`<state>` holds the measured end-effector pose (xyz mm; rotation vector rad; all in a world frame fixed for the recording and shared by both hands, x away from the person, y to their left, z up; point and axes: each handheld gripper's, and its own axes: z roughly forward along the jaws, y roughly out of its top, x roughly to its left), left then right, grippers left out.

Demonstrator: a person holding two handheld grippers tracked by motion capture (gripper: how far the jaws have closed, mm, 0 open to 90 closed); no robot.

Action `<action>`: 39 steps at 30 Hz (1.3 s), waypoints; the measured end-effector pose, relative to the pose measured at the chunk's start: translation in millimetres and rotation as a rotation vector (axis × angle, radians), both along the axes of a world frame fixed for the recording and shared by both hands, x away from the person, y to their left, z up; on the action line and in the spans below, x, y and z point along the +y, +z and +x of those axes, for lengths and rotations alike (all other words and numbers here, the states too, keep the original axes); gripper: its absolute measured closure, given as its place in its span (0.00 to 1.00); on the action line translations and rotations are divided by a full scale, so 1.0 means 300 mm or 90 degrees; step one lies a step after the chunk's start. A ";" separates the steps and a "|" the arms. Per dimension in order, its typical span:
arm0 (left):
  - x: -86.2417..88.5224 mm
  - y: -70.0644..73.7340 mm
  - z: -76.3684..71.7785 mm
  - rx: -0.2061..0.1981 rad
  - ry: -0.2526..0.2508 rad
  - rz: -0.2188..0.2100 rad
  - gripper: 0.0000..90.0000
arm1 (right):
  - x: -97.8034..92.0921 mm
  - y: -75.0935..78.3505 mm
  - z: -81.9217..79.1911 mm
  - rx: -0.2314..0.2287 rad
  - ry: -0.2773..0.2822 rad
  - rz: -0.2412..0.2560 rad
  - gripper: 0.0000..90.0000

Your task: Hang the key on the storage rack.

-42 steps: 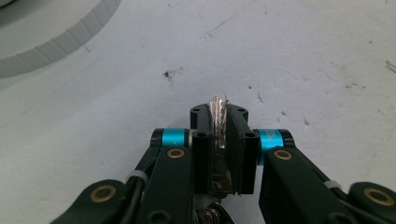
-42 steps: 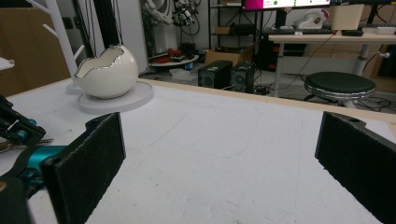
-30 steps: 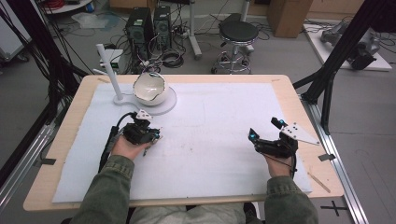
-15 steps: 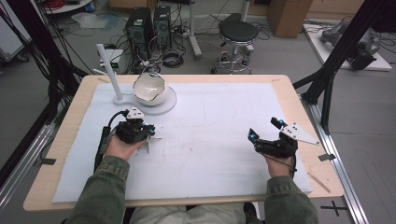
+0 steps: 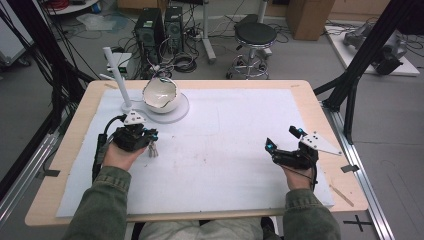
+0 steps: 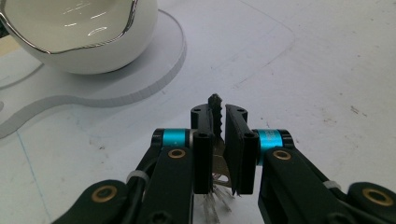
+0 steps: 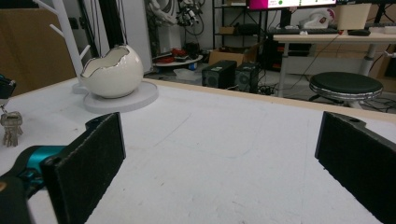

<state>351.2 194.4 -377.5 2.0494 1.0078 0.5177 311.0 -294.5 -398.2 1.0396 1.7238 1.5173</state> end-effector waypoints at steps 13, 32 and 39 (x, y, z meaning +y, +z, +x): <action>0.041 0.083 -0.003 -0.022 0.005 -0.024 0.90 | 0.002 -0.001 0.001 0.001 0.002 0.000 0.01; 0.086 0.222 0.017 -0.052 0.002 -0.027 0.99 | 0.003 -0.003 0.000 0.001 0.002 -0.003 0.01; 0.118 0.281 0.044 -0.060 0.014 -0.039 0.99 | 0.001 -0.003 -0.001 0.004 0.001 -0.002 0.01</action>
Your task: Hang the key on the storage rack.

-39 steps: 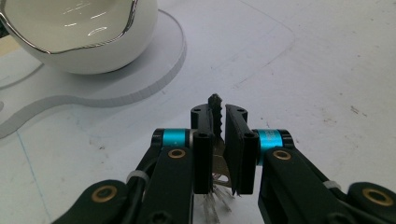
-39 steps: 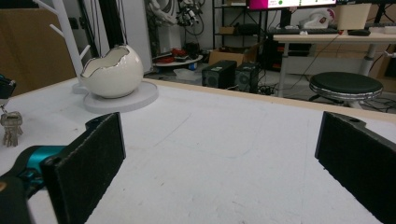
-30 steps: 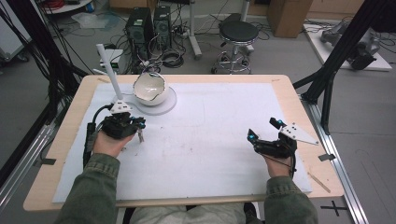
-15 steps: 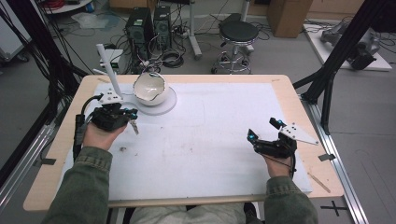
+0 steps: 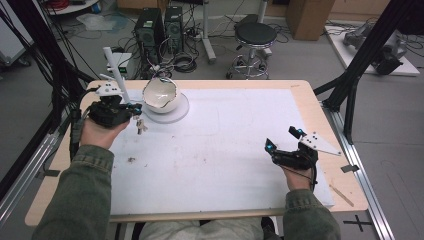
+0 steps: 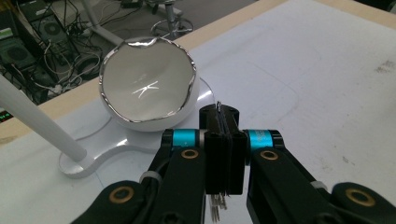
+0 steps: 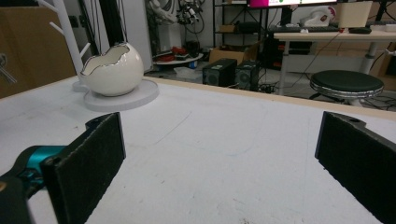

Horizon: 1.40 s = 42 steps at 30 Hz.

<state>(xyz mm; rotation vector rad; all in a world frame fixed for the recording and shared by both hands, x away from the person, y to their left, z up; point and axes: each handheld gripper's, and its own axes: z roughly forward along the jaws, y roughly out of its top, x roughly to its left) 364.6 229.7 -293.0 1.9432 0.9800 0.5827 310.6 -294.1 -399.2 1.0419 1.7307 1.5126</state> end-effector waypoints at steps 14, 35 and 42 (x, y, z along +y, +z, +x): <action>0.056 0.119 0.031 -0.019 0.025 0.001 0.99 | -0.004 -0.001 -0.006 0.004 -0.003 0.002 0.01; 0.173 0.168 0.148 -0.028 0.092 -0.007 0.99 | -0.016 -0.005 -0.013 0.003 -0.005 -0.002 0.01; 0.207 0.204 0.179 -0.052 0.114 -0.009 0.99 | -0.021 -0.007 -0.017 0.005 -0.001 -0.003 0.01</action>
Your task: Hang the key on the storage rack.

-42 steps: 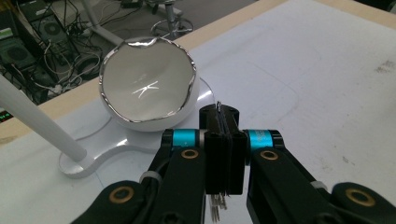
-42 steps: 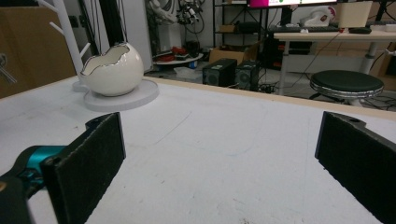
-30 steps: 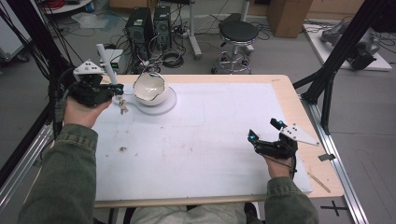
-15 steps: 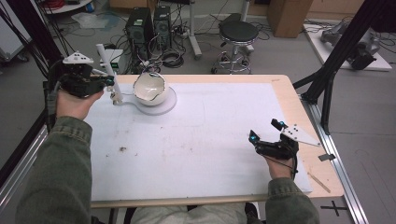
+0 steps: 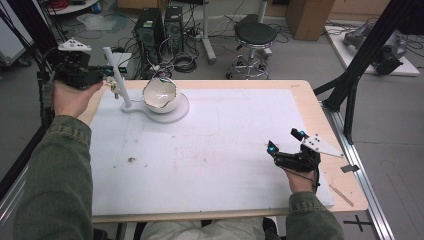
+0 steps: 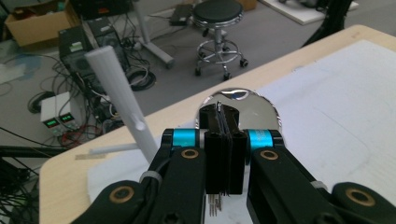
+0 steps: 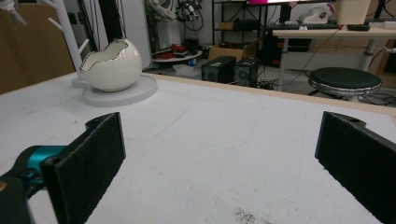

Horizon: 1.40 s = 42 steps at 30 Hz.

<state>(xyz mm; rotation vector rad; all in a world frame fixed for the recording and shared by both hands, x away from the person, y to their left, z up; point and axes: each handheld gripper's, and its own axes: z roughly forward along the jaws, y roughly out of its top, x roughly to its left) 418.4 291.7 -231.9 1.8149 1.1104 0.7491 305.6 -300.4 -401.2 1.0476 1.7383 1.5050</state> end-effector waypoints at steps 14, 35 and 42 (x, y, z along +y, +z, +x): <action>0.042 -0.003 0.083 -0.022 0.051 0.001 0.99 | 0.004 -0.006 0.003 0.006 0.013 -0.007 0.01; 0.022 -0.038 0.230 -0.004 0.067 0.035 0.99 | -0.042 -0.010 -0.045 0.014 -0.013 -0.016 0.01; 0.036 -0.042 0.231 0.044 0.043 -0.031 0.77 | -0.037 -0.013 -0.039 0.019 -0.011 -0.020 0.01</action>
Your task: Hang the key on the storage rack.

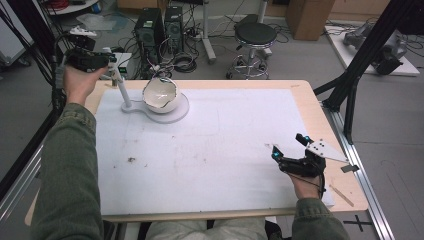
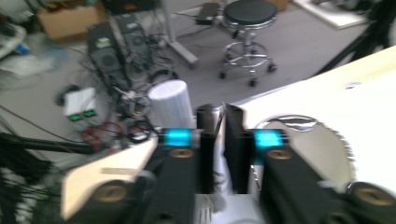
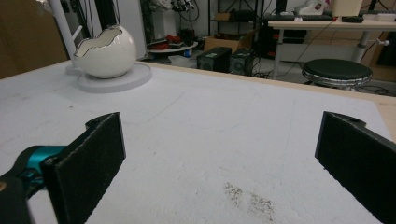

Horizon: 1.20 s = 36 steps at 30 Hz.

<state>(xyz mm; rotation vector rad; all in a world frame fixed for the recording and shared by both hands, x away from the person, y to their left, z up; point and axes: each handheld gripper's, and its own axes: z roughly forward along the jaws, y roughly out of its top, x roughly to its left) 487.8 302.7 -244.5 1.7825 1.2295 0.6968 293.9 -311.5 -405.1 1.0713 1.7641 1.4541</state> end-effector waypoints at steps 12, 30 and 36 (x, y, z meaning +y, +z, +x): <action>-0.033 0.021 -0.080 -0.032 0.004 -0.038 0.12 | 0.031 -0.002 0.030 0.006 0.012 -0.009 0.01; -0.079 0.069 -0.199 -0.130 -0.013 -0.028 0.02 | 0.038 -0.002 0.048 0.010 0.012 -0.004 0.01; -0.100 0.041 -0.244 -0.142 -0.025 -0.031 0.02 | 0.038 -0.002 0.049 0.010 0.011 -0.005 0.01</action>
